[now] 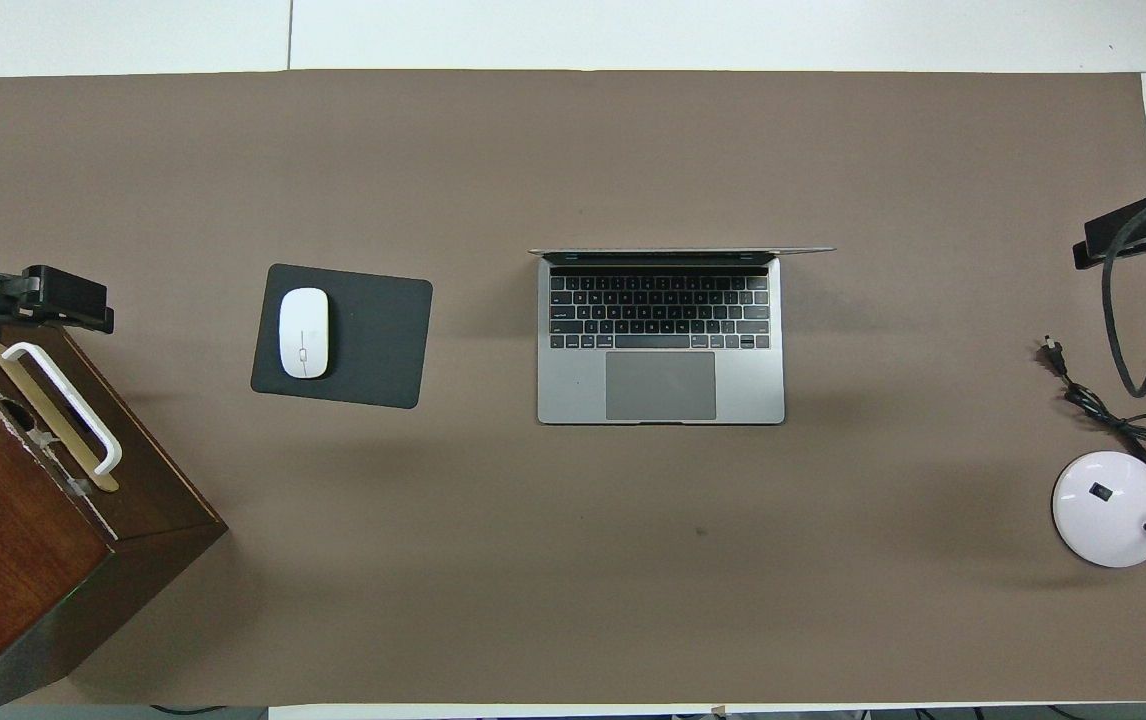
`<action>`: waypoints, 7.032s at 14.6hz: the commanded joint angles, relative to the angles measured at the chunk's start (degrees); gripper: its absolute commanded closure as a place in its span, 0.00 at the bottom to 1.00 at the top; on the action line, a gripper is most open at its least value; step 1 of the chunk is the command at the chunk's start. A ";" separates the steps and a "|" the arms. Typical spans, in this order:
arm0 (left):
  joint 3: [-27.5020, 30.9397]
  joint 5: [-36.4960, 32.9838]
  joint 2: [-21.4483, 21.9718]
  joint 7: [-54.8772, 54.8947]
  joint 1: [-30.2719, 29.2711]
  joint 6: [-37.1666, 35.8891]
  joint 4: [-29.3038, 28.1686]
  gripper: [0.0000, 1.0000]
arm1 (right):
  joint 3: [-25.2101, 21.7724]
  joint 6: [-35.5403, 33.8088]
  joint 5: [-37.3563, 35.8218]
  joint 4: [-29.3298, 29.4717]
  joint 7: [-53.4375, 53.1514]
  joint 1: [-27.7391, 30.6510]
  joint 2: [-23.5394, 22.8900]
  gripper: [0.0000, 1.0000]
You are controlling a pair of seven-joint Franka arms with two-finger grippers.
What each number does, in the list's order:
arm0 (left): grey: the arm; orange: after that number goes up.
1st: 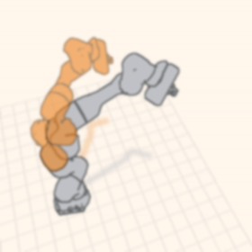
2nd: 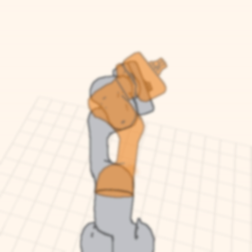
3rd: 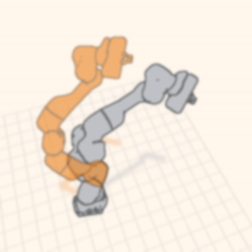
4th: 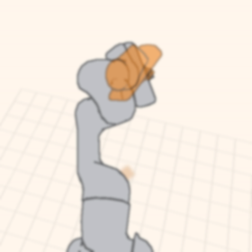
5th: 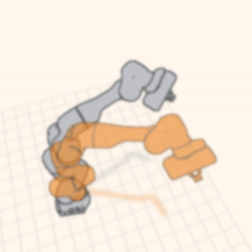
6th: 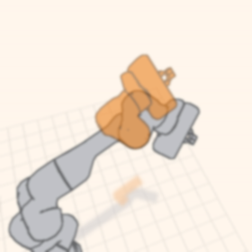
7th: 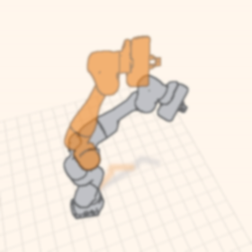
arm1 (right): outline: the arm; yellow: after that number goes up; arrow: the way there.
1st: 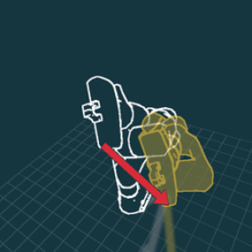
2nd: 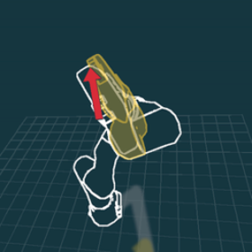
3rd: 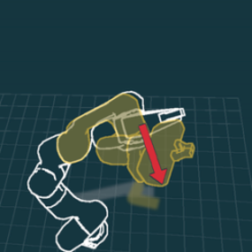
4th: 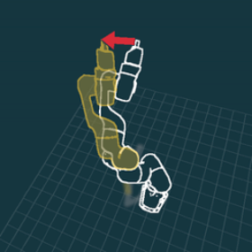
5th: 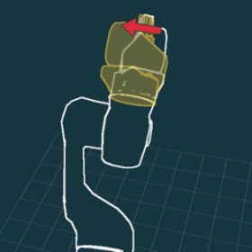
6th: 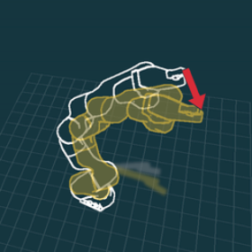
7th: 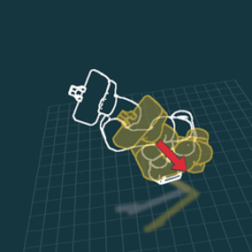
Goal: Close laptop with both arms
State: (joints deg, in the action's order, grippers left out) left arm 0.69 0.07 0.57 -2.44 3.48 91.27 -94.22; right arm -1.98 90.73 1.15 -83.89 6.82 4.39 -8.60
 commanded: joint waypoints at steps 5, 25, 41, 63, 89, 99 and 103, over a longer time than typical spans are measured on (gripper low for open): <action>0.28 0.90 0.57 0.77 0.30 -0.39 -0.17 0.00 | 0.31 1.73 0.26 -1.71 -0.58 0.88 1.57 0.00; -0.16 0.64 2.32 0.07 0.04 -0.65 -0.79 0.00 | 0.22 1.82 0.26 -1.98 -0.85 0.80 1.57 0.00; -0.25 0.81 2.85 0.33 -0.14 4.26 -2.46 1.00 | 0.14 7.51 0.26 -5.22 -0.50 1.58 2.62 0.00; -0.51 8.81 23.77 -2.57 23.05 57.07 -52.20 1.00 | 0.31 27.92 -1.05 -10.60 -13.47 -7.62 -2.81 1.00; -0.60 8.98 -6.54 -4.42 42.75 109.56 -56.17 1.00 | 0.49 33.20 -4.40 -3.03 -34.07 -27.51 -13.55 1.00; -0.42 10.92 -12.35 -4.51 42.75 109.56 -51.41 1.00 | 0.49 29.59 -4.40 -3.73 -33.63 -26.63 -12.84 1.00; -0.43 10.92 -14.37 -4.42 42.84 109.56 -50.19 1.00 | 0.57 29.42 -4.40 -3.74 -33.54 -26.63 -12.76 1.00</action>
State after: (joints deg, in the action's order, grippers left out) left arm -0.46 9.34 -11.54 -6.86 45.00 199.50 -146.19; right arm -2.10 120.72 -1.71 -86.36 -26.89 -22.87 -22.58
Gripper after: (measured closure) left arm 0.991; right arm 0.991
